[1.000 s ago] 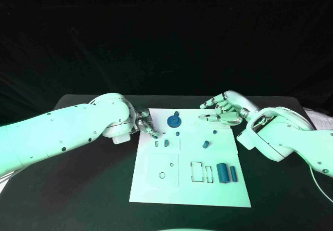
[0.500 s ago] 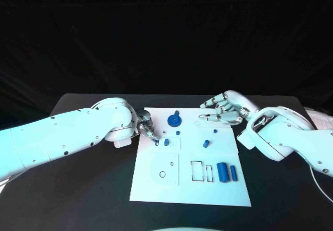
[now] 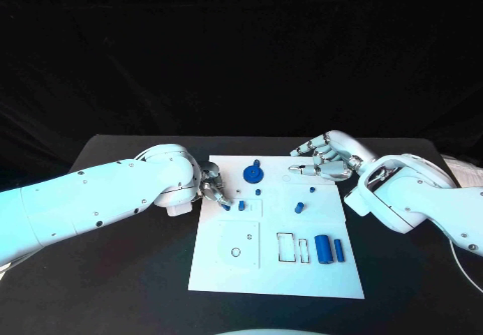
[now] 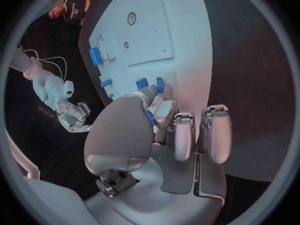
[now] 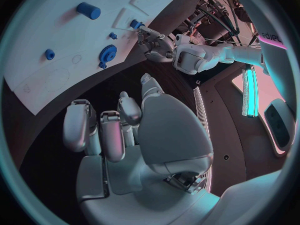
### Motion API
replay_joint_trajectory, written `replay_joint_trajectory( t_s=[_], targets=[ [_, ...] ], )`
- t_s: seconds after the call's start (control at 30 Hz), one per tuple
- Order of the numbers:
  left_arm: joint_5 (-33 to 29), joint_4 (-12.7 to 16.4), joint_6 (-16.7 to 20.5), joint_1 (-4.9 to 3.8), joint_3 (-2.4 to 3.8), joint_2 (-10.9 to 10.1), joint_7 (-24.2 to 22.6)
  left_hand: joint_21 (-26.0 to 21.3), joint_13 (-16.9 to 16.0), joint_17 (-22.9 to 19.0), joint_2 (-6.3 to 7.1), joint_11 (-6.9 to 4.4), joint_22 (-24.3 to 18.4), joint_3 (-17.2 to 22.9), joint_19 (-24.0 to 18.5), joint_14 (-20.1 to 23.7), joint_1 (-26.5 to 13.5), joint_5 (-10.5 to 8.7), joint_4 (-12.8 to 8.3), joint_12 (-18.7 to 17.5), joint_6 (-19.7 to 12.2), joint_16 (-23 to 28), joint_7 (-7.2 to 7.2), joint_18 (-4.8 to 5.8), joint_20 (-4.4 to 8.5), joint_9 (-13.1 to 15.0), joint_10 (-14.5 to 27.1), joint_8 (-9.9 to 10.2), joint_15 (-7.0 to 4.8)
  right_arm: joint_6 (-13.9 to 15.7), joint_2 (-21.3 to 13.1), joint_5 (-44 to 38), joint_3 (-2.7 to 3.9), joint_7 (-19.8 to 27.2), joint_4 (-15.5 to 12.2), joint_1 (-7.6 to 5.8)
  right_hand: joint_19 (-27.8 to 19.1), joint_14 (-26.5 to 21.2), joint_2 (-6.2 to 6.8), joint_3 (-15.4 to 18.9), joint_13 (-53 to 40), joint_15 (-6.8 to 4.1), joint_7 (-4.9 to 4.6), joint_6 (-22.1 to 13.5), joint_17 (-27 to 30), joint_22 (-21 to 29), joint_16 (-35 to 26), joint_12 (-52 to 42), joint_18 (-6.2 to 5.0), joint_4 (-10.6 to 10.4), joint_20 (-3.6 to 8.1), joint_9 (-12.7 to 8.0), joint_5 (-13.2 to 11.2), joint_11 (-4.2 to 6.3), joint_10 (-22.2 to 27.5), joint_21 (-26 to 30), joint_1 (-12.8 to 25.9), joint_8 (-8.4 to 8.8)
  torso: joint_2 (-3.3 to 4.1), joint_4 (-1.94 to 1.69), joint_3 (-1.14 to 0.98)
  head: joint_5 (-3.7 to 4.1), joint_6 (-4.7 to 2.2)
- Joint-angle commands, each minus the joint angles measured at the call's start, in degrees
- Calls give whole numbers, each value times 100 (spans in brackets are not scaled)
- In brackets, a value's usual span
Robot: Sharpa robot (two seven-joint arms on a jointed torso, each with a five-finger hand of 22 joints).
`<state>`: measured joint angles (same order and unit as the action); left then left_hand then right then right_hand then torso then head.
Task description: Assemble the parts on the task board
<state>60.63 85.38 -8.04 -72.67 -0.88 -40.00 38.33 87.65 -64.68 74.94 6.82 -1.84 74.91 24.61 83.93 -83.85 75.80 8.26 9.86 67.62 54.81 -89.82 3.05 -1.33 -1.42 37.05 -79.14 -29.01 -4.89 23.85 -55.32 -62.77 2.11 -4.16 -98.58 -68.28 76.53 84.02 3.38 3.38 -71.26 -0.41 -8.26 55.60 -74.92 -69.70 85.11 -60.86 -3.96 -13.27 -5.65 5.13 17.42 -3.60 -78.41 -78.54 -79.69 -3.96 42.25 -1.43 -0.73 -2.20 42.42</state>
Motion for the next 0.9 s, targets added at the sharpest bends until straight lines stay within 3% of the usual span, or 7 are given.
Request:
replay_joint_trajectory(
  t_s=[0.03, 0.73, 0.9],
  targets=[
    [25, -7, -94, 15, -3, 16, 68, 18, 5, 1506, -47, 9, 1303, 639, 492, -615, 32, 18, -627, -30, 99, -18, -59, 66, 22, -12, -31, -34, 8, -62, 1, -17, 0, 29, -11, 4, 0, 418, -78, 35, -7, -47, -3, 35, -696, -7, -10, -34, -57, -11, 19, 8, 16, 38, -16, 15, 1, -4, 0, 1, -1, -2, 1],
    [25, 30, -287, 28, -5, 20, 95, 22, 58, 1506, -27, 3, 1308, 693, 495, -615, -18, 18, -630, -73, 115, -18, -68, 67, 23, 3, -27, -56, 5, -67, -3, -17, 0, 31, -18, 5, 0, 418, -78, 35, -7, -47, -3, 35, -696, -7, -10, -34, -57, -11, 19, 8, 16, 38, -16, 15, 1, -4, 4, 2, -3, -8, 15],
    [19, -6, -247, 29, -8, 66, 116, 29, -93, 1506, -17, -8, 1316, 733, 499, -615, -106, 25, -603, 66, 144, -18, -85, 69, 26, 24, -98, -89, -2, -65, -9, -17, 0, 30, -28, 5, 0, 418, -78, 35, -7, -47, -3, 35, -696, -7, -10, -34, -57, -11, 19, 8, 16, 38, -16, 15, 1, -4, 7, 5, -3, -6, 23]
  ],
)
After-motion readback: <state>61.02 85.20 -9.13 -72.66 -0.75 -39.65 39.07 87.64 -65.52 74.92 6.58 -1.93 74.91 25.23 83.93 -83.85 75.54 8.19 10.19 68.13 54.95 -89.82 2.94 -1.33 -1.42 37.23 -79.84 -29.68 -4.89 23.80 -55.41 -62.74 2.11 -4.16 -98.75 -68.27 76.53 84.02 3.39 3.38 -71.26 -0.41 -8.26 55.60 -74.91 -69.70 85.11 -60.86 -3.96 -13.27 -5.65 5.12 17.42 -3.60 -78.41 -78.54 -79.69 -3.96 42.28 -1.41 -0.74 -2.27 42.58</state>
